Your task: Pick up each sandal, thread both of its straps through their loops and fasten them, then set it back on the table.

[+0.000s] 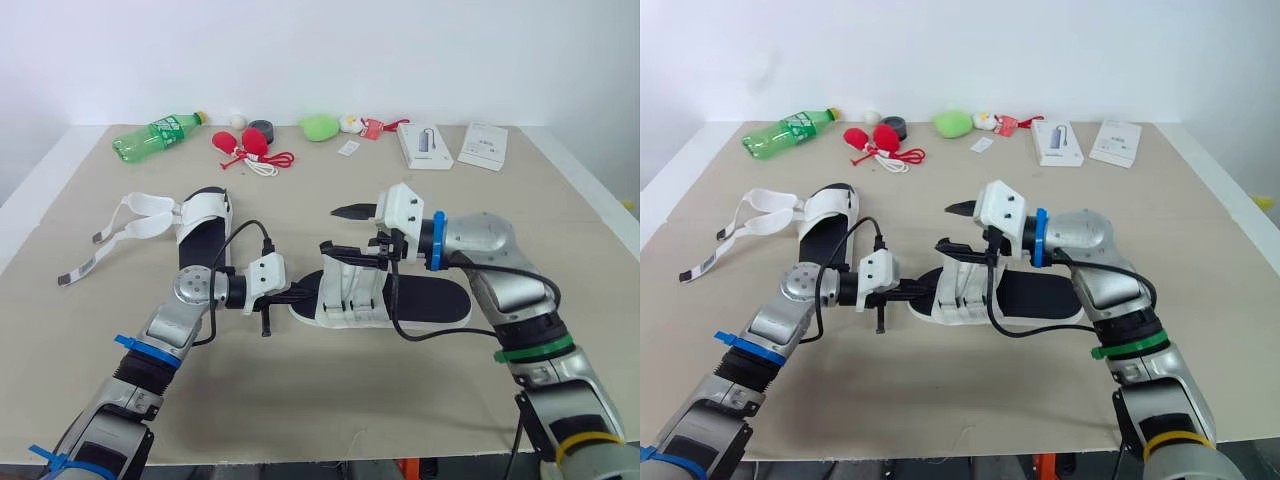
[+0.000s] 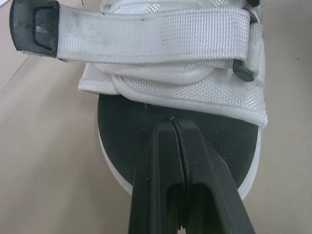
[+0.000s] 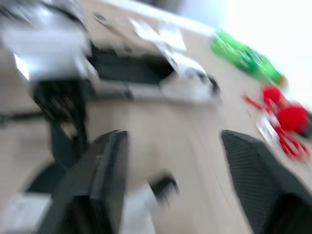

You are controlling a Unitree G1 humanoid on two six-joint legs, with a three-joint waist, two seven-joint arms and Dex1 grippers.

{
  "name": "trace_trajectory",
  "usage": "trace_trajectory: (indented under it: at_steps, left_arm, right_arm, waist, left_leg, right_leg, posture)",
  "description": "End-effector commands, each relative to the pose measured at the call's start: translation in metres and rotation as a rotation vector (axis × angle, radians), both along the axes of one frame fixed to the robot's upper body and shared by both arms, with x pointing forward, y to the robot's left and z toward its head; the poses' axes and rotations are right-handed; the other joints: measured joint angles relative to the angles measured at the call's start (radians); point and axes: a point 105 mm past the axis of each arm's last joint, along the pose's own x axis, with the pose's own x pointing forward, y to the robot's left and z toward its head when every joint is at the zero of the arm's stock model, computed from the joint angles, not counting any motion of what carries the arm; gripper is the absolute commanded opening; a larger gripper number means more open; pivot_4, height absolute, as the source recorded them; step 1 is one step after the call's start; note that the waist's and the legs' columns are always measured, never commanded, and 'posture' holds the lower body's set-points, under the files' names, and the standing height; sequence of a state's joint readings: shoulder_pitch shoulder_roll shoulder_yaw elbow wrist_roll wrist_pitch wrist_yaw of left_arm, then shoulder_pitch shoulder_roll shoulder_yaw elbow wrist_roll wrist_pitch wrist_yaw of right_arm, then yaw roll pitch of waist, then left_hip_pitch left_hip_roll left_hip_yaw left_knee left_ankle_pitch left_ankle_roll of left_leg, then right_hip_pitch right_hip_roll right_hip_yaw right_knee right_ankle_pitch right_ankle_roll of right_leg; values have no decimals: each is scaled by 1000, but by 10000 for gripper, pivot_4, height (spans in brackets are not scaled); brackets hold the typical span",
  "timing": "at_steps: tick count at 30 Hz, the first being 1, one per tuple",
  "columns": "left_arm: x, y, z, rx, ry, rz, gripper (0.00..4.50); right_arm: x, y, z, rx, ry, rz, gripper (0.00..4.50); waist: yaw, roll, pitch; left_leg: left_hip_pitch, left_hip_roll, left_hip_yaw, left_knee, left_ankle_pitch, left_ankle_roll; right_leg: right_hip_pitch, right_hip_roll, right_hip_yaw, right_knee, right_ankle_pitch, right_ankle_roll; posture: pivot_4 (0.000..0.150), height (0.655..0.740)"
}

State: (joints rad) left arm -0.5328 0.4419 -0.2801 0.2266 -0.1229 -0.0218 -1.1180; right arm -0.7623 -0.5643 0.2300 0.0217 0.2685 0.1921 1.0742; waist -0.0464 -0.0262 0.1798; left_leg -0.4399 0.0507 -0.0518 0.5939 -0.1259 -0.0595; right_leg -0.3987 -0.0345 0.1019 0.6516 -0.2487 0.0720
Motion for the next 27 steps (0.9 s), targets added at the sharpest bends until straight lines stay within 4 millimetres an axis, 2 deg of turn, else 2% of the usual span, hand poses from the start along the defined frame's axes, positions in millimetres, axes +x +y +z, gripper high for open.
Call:
trace_trajectory:
  at_steps: [1,4,5,8,14,21,24,27]
  left_arm:
    - [-4,-3,-16,47,46,-11,0]
    - [-3,-3,-14,40,44,-7,0]
    - [-3,-2,-14,39,44,-6,0]
    - [-4,-2,-15,37,44,-3,0]
    - [-4,-2,-15,31,44,3,0]
    - [-3,-2,-15,32,40,3,0]
    - [-3,-2,-14,34,36,3,0]
    - [-2,-1,-12,34,31,2,0]
  right_arm:
    - [-7,10,-2,-86,36,95,16660]
    - [1,8,-18,-170,112,77,2382]
    - [5,6,-22,-203,118,72,1069]
    - [19,-1,-35,-320,106,36,1069]
    - [42,-7,-38,-461,-1,6,1069]
    - [57,-21,-46,-625,-126,2,1069]
    - [67,-29,-42,-674,-233,-24,1069]
    - [79,-32,-25,-625,-313,-85,1069]
  waist:
    - [2,0,0]
    - [2,0,0]
    - [2,0,0]
    - [1,0,0]
    - [1,0,0]
    - [2,0,0]
    - [2,0,0]
    - [1,1,0]
  left_leg:
    - [0,0,0,0,0,0]
    - [0,0,0,0,0,0]
    - [0,0,0,0,0,0]
    - [0,0,1,0,0,0]
    - [0,0,1,0,0,0]
    - [0,0,2,0,0,0]
    - [0,0,2,0,0,0]
    - [0,0,2,-1,0,0]
  right_leg:
    - [0,0,0,0,0,0]
    - [0,0,0,0,0,0]
    - [0,0,0,0,0,0]
    - [-1,0,0,0,0,0]
    - [-1,0,0,0,0,0]
    - [-1,0,0,0,0,0]
    - [-1,0,1,0,0,0]
    - [-1,0,1,0,0,0]
  posture:
    - [1500,7400]
    - [1500,7400]
    - [1500,7400]
    - [1500,7400]
    - [1500,7400]
    - [1500,7400]
    - [1500,7400]
    - [1500,7400]
